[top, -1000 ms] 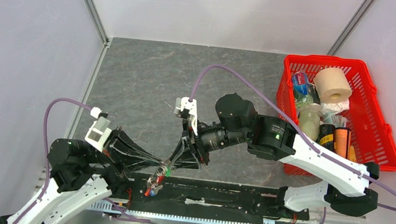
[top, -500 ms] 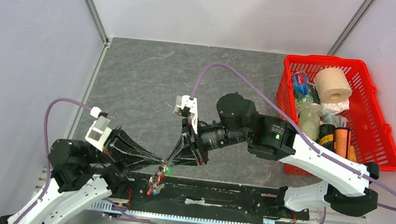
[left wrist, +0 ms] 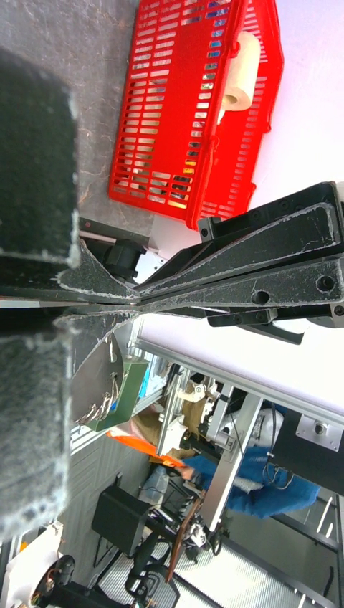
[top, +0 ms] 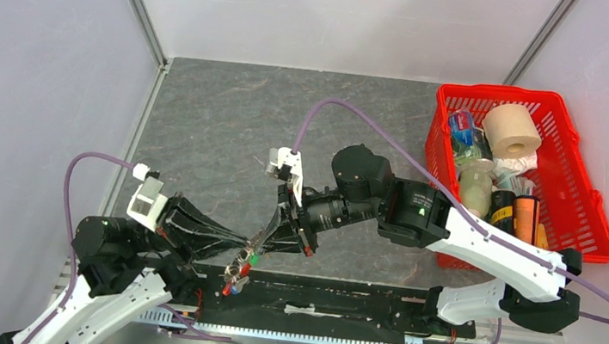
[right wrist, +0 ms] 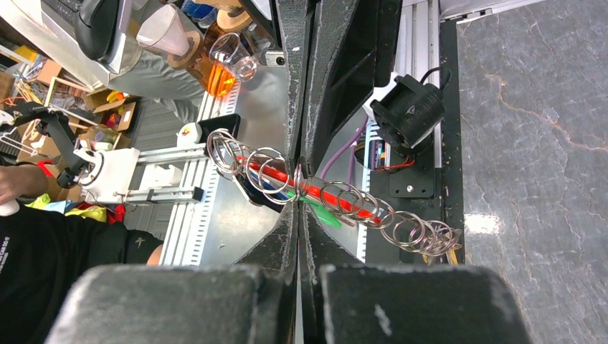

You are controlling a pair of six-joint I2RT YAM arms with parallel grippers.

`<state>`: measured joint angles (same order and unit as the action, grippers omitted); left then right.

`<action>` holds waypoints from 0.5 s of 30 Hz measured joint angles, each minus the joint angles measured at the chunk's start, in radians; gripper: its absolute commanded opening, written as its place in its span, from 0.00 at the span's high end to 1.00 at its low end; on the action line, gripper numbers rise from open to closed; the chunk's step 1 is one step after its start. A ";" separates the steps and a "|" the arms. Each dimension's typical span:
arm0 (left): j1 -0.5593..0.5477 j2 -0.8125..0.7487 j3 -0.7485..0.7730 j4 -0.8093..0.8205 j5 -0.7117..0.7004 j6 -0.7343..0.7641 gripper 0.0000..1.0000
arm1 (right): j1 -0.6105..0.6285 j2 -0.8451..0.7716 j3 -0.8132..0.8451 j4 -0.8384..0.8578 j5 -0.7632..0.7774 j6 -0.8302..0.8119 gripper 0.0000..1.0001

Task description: Put the keys on the keyring

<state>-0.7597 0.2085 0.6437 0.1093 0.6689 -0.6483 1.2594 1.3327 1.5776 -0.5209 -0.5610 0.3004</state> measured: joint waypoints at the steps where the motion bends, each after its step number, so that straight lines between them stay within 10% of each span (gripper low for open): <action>1: 0.000 -0.003 -0.005 0.002 -0.008 0.000 0.98 | 0.000 -0.002 -0.008 0.009 0.000 0.001 1.00; 15: 0.000 -0.019 -0.035 0.044 -0.050 -0.019 0.98 | 0.002 -0.021 -0.076 0.076 0.003 0.014 1.00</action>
<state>-0.7597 0.1894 0.6086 0.1535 0.6189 -0.6674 1.2613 1.3117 1.5017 -0.4450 -0.5583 0.3149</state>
